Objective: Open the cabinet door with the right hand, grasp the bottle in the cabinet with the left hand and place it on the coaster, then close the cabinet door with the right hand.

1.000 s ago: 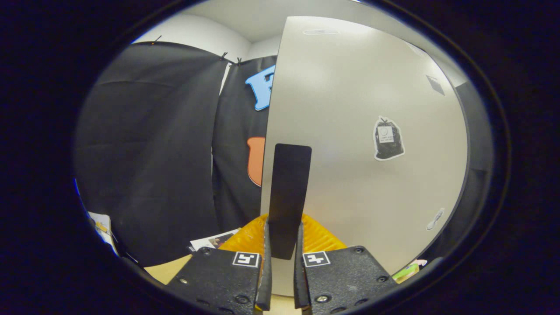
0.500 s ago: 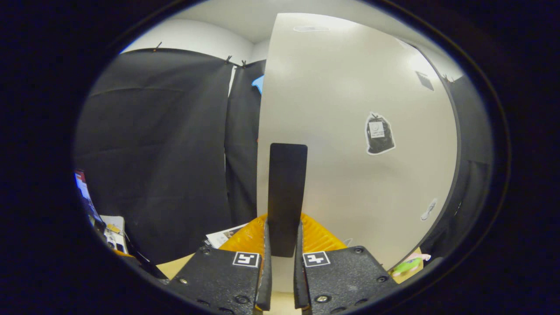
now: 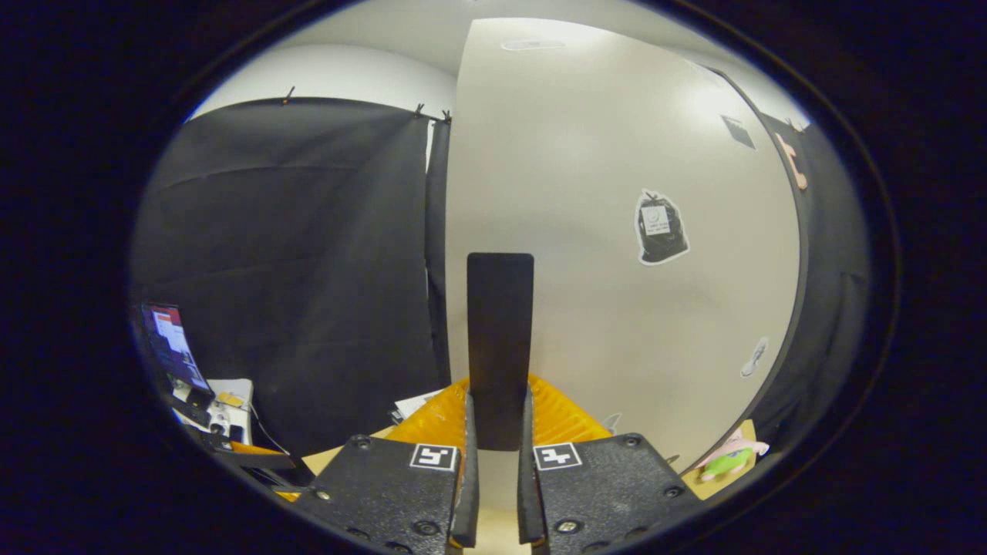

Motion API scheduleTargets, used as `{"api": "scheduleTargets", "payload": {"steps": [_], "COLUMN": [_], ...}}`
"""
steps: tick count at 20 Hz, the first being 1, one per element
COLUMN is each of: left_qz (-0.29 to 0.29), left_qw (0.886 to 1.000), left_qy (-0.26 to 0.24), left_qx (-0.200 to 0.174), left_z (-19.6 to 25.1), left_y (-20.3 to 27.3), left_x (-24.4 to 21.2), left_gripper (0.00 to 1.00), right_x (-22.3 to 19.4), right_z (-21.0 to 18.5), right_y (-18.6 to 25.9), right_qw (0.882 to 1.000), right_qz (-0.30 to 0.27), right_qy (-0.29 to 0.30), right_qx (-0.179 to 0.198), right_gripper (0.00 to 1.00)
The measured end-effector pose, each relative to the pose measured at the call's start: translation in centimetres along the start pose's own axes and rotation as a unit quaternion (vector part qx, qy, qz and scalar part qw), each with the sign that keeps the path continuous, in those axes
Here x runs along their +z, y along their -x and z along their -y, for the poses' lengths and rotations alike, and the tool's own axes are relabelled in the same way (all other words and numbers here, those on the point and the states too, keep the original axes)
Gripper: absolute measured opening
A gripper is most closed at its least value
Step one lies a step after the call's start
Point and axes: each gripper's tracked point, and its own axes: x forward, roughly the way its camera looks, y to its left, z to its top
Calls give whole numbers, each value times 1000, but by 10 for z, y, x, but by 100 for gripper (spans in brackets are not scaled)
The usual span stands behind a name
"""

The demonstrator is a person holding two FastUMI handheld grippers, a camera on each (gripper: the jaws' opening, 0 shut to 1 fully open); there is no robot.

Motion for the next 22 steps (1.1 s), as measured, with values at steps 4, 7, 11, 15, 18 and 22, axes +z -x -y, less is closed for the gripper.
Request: {"api": "scheduleTargets", "payload": {"steps": [4, 7, 11, 15, 18, 22], "left_qz": [-1, -8, -19, -26, -31, -25], "left_qw": [1000, 1000, 999, 999, 998, 995], "left_qy": [-1, -4, -5, -7, -9, -23], "left_qx": [-4, -9, -27, -46, -63, -93], "left_z": [16, 28, 50, 70, 88, 108], "left_y": [-5, -11, -21, -33, -42, -53], "left_x": [0, -5, -12, -17, -22, -21], "left_gripper": [95, 95, 95, 95, 95, 94], "right_x": [-2, -2, -3, -5, -6, -7], "right_z": [2, 3, 5, 8, 12, 19], "right_y": [9, 18, 33, 43, 51, 66], "right_qw": [1000, 999, 998, 996, 995, 995], "right_qz": [-4, -1, 8, -2, -16, -25], "right_qy": [15, 13, 16, 26, 41, 38], "right_qx": [25, 44, 66, 80, 85, 87], "right_gripper": [23, 23, 23, 23, 23, 23]}}
